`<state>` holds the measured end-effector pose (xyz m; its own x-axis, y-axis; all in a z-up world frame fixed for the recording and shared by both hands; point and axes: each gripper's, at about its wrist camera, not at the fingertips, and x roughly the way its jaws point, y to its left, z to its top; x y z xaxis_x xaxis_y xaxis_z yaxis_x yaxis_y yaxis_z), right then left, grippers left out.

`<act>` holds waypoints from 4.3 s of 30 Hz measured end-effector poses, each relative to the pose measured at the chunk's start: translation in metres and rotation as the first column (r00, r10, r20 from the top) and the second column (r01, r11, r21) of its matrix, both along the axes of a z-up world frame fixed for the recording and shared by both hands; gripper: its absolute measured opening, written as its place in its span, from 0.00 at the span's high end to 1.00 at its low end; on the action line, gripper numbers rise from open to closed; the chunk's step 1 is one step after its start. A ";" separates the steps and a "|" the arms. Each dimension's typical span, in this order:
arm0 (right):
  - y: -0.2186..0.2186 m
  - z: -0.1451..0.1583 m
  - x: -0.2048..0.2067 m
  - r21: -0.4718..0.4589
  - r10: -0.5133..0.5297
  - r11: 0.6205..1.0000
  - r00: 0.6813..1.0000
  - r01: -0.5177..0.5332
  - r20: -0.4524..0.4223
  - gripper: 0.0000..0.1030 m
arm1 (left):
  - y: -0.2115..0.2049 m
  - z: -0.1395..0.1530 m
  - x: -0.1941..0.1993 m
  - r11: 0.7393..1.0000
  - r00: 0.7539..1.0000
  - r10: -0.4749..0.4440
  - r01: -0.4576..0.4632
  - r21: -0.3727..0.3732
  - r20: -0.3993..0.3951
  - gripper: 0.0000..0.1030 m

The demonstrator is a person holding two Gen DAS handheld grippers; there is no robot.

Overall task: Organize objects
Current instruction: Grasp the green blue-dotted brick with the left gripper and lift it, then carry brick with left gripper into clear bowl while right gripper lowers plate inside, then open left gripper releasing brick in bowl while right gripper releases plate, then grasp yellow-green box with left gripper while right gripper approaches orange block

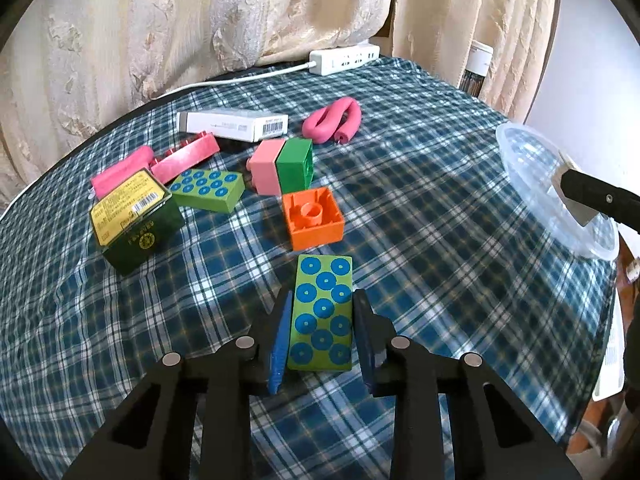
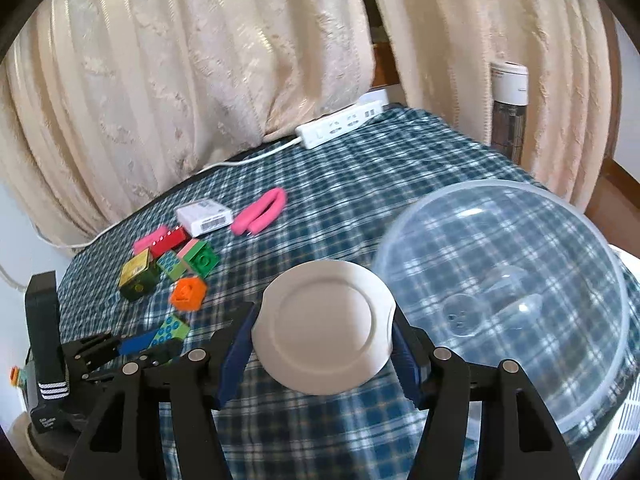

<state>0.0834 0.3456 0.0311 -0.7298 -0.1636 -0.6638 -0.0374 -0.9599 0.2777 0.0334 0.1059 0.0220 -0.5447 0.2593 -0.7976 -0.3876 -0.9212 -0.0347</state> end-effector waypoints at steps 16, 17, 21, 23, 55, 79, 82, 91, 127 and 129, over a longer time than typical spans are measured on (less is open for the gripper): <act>0.094 -0.003 0.029 -0.026 -0.205 0.979 0.978 0.204 -0.025 0.36 | 0.078 0.033 0.008 0.991 0.991 -0.127 0.128 0.031 -0.041 0.70; 0.098 -0.004 0.030 -0.026 -0.212 0.977 0.977 0.212 -0.024 0.36 | 0.083 0.034 0.007 0.990 0.990 -0.136 0.137 0.034 -0.042 0.70; 0.113 -0.007 0.034 -0.019 -0.239 0.971 0.971 0.239 -0.025 0.36 | 0.108 0.041 0.007 0.983 0.983 -0.179 0.181 0.041 -0.049 0.70; 0.118 -0.008 0.035 -0.016 -0.247 0.969 0.969 0.247 -0.025 0.36 | 0.121 0.043 0.007 0.978 0.978 -0.202 0.204 0.041 -0.052 0.70; 0.156 -0.018 0.026 -0.050 -0.268 0.963 0.963 0.266 -0.037 0.36 | 0.244 0.027 -0.019 0.925 0.927 -0.376 0.375 0.052 0.003 0.68; 0.126 -0.007 0.027 -0.020 -0.224 0.975 0.973 0.223 -0.059 0.36 | 0.197 0.040 -0.021 0.957 0.960 -0.279 0.280 0.079 -0.026 0.38; 0.120 -0.005 0.026 -0.017 -0.214 0.977 0.975 0.213 -0.061 0.36 | 0.188 0.040 -0.021 0.962 0.964 -0.263 0.264 0.071 -0.034 0.37; 0.098 0.000 0.023 -0.006 -0.175 0.985 0.982 0.175 -0.065 0.36 | 0.157 0.042 -0.026 0.975 0.978 -0.204 0.206 0.078 -0.035 0.36; -0.007 0.007 0.000 0.027 0.034 0.999 0.999 -0.033 -0.026 0.19 | -0.028 0.034 -0.068 0.960 0.962 0.271 -0.268 0.076 -0.031 0.23; -0.011 0.006 -0.002 0.026 0.043 0.999 0.999 -0.043 -0.020 0.19 | -0.037 0.032 -0.071 0.954 0.956 0.294 -0.291 0.074 -0.028 0.23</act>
<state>0.0809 0.3343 0.0366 -0.7362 -0.1779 -0.6529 0.0095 -0.9674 0.2529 -0.0371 0.0691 0.0540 -0.6348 0.1373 -0.7603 -0.1041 -0.9903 -0.0920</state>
